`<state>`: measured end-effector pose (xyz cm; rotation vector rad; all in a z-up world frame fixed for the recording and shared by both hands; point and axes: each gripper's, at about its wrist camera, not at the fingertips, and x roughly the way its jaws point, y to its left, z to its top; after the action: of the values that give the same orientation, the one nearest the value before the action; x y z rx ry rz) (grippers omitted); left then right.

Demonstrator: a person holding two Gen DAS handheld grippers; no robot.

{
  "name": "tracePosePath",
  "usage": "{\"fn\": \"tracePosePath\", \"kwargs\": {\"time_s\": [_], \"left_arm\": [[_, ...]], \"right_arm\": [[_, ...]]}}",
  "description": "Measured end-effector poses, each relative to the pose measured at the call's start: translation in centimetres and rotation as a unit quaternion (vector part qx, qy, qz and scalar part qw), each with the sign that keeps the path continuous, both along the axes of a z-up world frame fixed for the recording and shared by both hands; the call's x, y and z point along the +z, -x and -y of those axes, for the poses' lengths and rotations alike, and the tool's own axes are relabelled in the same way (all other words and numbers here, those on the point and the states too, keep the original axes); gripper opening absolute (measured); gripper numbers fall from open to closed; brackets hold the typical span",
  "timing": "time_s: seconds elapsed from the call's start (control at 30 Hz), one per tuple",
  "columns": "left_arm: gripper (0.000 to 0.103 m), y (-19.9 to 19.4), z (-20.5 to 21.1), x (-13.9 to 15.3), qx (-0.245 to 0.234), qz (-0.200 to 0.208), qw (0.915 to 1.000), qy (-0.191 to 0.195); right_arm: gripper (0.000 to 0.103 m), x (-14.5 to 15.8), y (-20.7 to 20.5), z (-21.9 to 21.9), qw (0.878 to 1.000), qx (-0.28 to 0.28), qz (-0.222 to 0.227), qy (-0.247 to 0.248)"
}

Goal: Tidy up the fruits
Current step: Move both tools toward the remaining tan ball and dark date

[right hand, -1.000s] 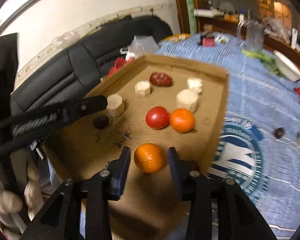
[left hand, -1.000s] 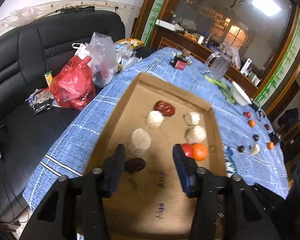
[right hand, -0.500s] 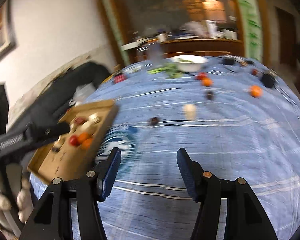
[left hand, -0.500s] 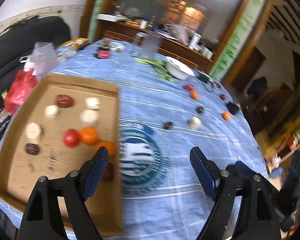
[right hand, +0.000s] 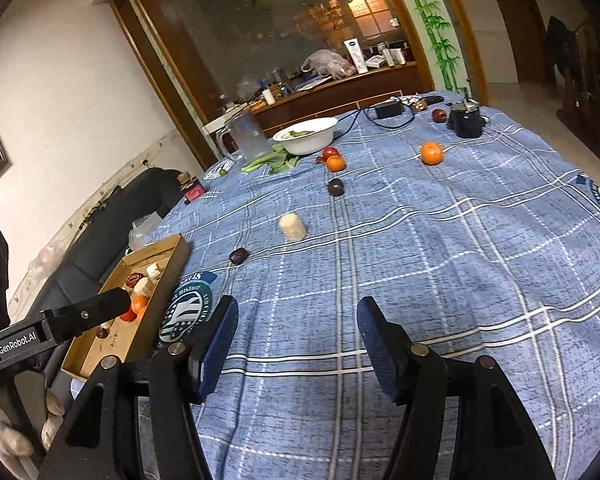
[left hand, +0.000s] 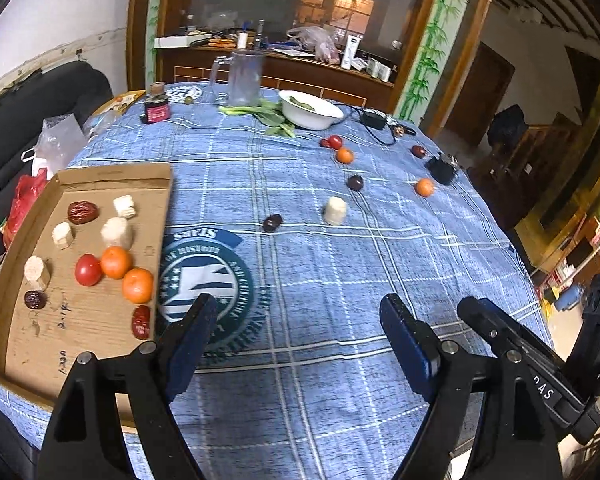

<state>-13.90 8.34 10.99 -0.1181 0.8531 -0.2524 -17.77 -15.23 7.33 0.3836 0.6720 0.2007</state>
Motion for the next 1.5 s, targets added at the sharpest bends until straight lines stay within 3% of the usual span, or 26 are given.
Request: {"fn": "tracePosePath", "kwargs": {"time_s": [0.3,1.23,1.5], "left_arm": [[0.083,0.4,1.8,-0.7,-0.022,-0.003,0.9997,-0.010],[0.083,-1.8,-0.5,-3.9,-0.012,-0.037,0.9992,0.011],[0.083,-1.5,-3.0,-2.3,0.018,-0.007,0.9996,0.022]], "right_arm": [[0.068,-0.9,0.2,1.7,1.000,-0.017,-0.013,-0.011],[0.068,-4.0,-2.6,-1.5,0.998,0.003,-0.062,0.017],[0.068,-4.1,-3.4,-1.1,0.997,0.002,-0.068,0.027]]}}
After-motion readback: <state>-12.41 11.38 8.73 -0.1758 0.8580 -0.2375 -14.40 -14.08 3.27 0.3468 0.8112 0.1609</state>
